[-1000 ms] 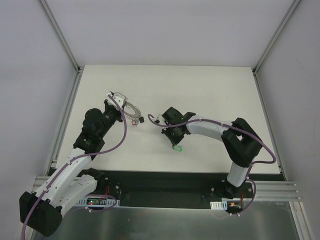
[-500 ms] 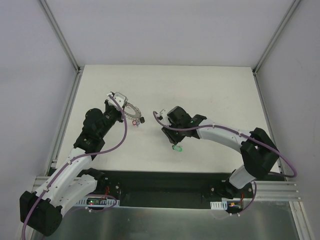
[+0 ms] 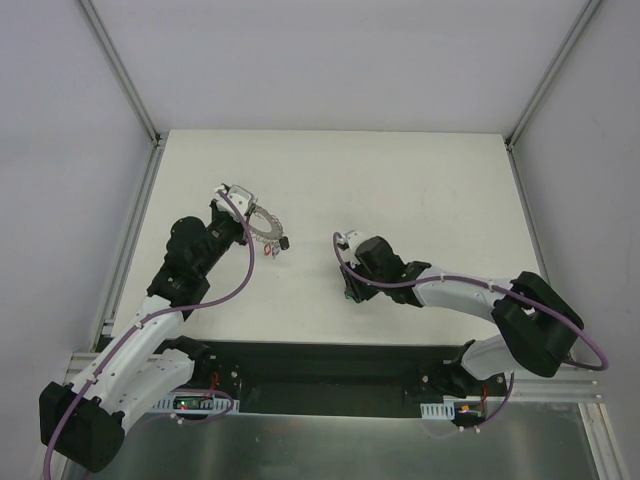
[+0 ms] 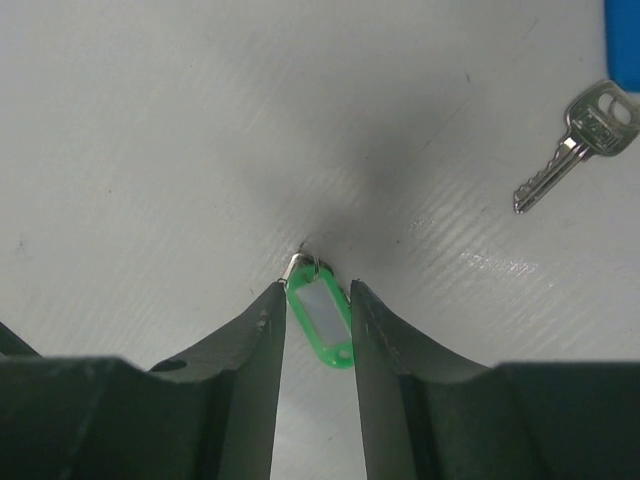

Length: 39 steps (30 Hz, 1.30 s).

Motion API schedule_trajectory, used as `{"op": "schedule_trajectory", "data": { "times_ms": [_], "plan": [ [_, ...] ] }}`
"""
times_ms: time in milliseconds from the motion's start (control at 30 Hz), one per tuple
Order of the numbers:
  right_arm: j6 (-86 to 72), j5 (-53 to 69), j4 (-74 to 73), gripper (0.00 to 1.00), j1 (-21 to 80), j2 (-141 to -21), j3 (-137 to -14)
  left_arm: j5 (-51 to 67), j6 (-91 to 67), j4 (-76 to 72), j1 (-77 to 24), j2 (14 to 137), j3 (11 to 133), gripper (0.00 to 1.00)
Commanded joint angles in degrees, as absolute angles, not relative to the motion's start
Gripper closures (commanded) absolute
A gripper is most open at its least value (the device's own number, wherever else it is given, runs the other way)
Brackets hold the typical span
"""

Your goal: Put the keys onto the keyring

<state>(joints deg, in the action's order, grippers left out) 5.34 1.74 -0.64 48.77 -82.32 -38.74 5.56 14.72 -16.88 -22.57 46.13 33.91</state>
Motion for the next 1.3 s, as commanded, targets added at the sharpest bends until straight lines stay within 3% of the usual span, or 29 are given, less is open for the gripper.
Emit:
{"op": "schedule_trajectory", "data": {
  "times_ms": [0, 367, 1267],
  "plan": [
    [1.06, 0.79, 10.27, 0.66, 48.16, -81.12, -37.53, 6.77, 14.24, -22.24, -23.12, 45.70, 34.45, 1.00],
    [-2.63, 5.09, 10.90, 0.72, 46.76, -83.76, -37.79, 7.47, 13.89, -22.24, -23.12, 46.05, 34.54, 1.00],
    [-0.26, 11.51, -7.37, 0.79, 44.38, -88.94, -47.98, 9.05, 13.62, -21.80, -23.12, 46.84, 34.98, 1.00]
  ]
}}
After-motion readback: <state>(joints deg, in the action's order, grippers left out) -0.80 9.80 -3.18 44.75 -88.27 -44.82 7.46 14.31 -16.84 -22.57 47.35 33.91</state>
